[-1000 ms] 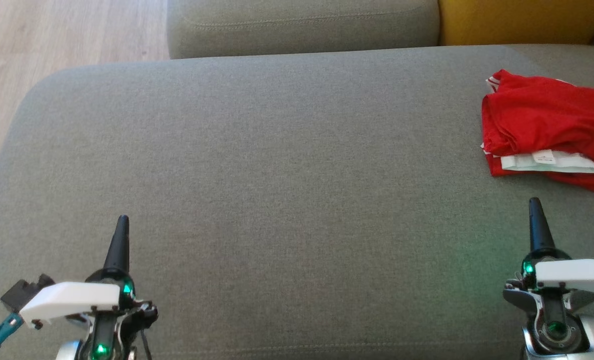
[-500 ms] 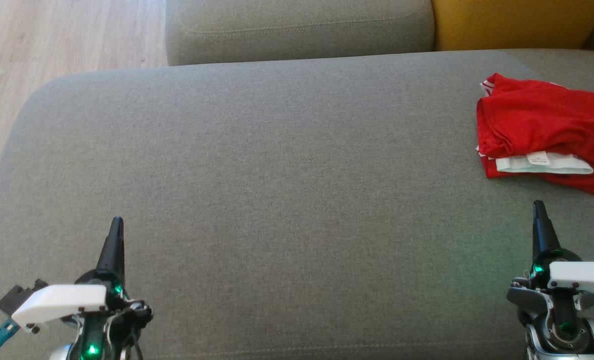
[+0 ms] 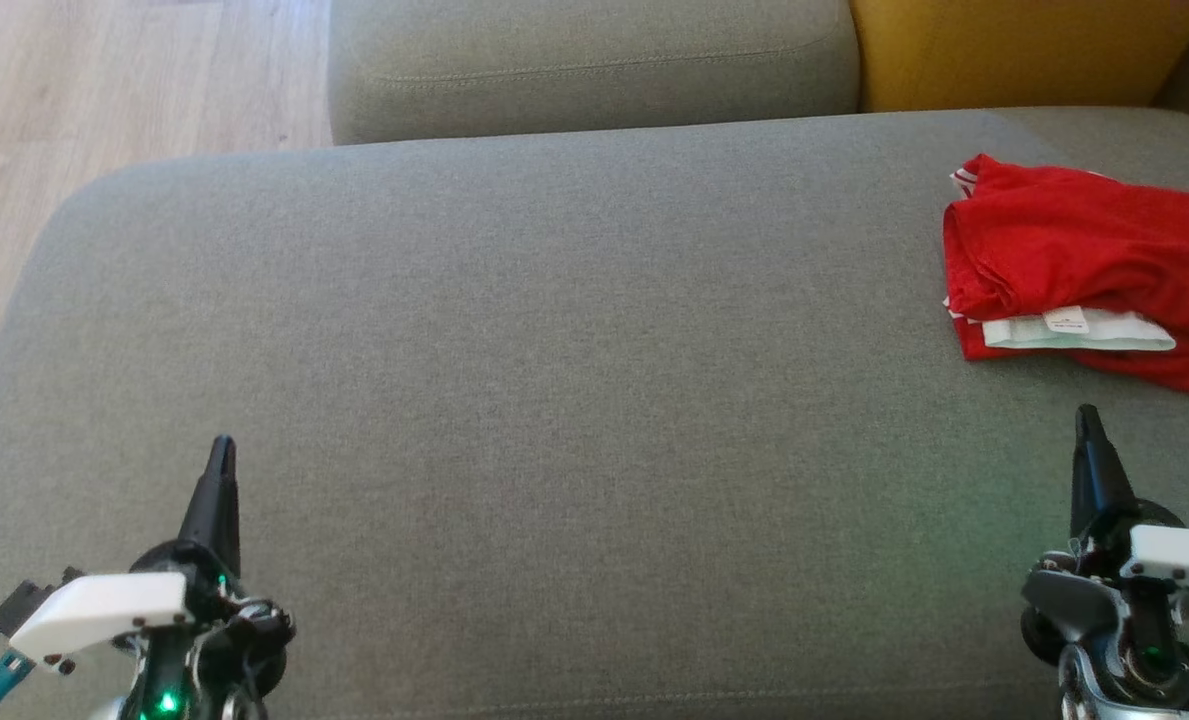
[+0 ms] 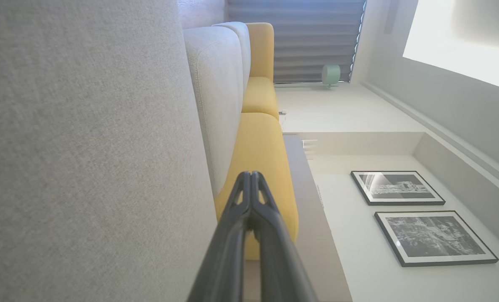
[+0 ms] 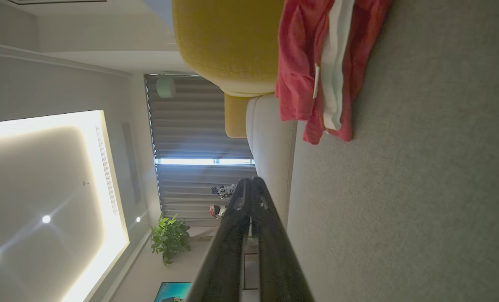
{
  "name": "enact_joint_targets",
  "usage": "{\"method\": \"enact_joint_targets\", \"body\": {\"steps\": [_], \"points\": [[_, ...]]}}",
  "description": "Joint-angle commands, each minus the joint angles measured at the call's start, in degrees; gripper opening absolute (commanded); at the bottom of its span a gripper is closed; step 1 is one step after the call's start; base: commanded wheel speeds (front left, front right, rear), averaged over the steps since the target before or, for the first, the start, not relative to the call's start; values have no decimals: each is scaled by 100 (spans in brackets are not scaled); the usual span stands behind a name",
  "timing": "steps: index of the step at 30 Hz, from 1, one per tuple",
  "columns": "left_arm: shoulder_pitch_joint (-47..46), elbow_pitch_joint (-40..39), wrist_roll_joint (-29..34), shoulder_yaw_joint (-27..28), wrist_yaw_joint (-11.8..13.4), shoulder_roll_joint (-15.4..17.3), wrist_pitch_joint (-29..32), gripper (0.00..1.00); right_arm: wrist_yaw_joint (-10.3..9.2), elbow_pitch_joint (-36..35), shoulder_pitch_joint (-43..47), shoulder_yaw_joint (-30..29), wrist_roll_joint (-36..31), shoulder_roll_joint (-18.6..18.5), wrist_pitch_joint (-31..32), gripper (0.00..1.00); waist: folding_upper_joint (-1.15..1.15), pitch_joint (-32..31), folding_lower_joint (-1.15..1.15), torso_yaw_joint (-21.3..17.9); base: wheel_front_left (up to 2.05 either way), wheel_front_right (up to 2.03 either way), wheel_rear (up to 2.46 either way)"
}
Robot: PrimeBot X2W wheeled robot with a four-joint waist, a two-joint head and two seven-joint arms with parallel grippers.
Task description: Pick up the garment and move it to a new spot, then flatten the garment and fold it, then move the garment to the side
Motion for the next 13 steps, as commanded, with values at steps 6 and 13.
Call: {"method": "enact_joint_targets", "body": {"steps": [6, 13], "points": [[-338, -145, -182, 224, -42, 97, 93, 0, -4, -167, -190, 75, 234, 12, 110, 0, 0, -16, 0, -7, 0, 0, 0], [-339, -144, -168, 240, -42, 86, 105, 0, -4, -166, -191, 61, 223, 21, 121, 0, 0, -16, 0, -7, 0, 0, 0]]}}
